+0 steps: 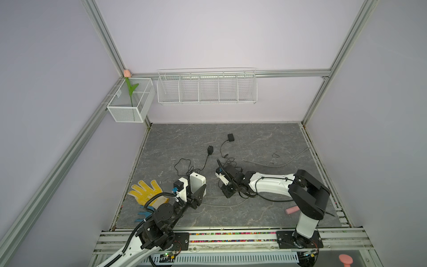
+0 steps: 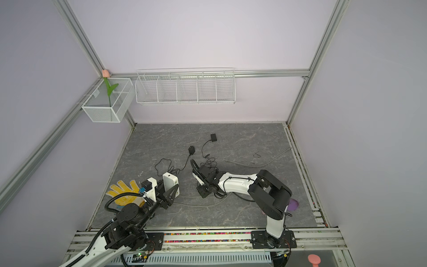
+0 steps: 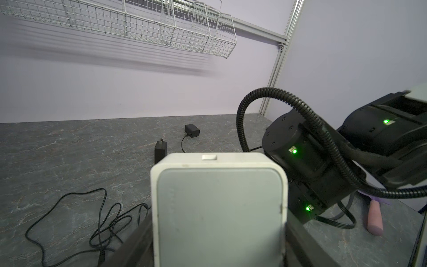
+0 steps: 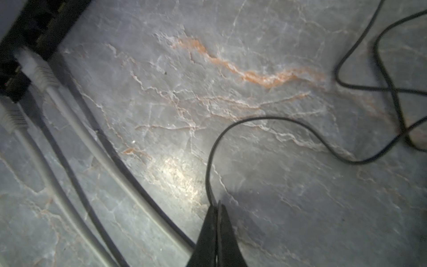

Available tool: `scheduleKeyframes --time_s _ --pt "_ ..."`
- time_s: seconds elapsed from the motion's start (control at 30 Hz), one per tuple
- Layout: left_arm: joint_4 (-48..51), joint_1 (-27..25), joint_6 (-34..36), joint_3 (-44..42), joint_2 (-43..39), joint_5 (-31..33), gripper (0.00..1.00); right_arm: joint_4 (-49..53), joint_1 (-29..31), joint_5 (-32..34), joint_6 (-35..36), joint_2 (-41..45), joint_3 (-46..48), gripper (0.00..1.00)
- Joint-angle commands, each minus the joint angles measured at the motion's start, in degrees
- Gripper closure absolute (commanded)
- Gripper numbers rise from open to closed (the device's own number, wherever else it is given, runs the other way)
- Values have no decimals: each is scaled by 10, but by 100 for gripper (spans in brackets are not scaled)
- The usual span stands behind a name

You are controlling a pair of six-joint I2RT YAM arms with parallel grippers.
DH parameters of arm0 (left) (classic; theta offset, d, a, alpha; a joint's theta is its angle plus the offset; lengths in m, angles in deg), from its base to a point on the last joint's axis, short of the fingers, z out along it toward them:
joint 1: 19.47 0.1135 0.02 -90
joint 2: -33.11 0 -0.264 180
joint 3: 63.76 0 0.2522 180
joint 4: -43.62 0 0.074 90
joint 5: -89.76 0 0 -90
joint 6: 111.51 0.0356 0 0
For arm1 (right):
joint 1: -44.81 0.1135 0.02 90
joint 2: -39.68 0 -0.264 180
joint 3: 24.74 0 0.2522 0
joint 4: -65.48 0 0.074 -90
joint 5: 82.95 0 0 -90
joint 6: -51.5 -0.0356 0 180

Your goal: Insert the plug into the switch port

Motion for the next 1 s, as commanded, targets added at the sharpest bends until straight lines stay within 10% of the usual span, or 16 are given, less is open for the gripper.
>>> scheduleKeyframes --time_s 0.0,0.27,0.73,0.97 --pt "1 3 1 26 4 10 100 38 3 1 -12 -15 -8 90" --pt "12 2 5 48 3 13 100 59 14 5 -8 -16 -21 71" --pt "31 3 0 63 5 15 100 147 32 64 29 -71 -79 69" --pt "49 3 -2 74 6 15 100 164 41 80 26 -92 -90 89"
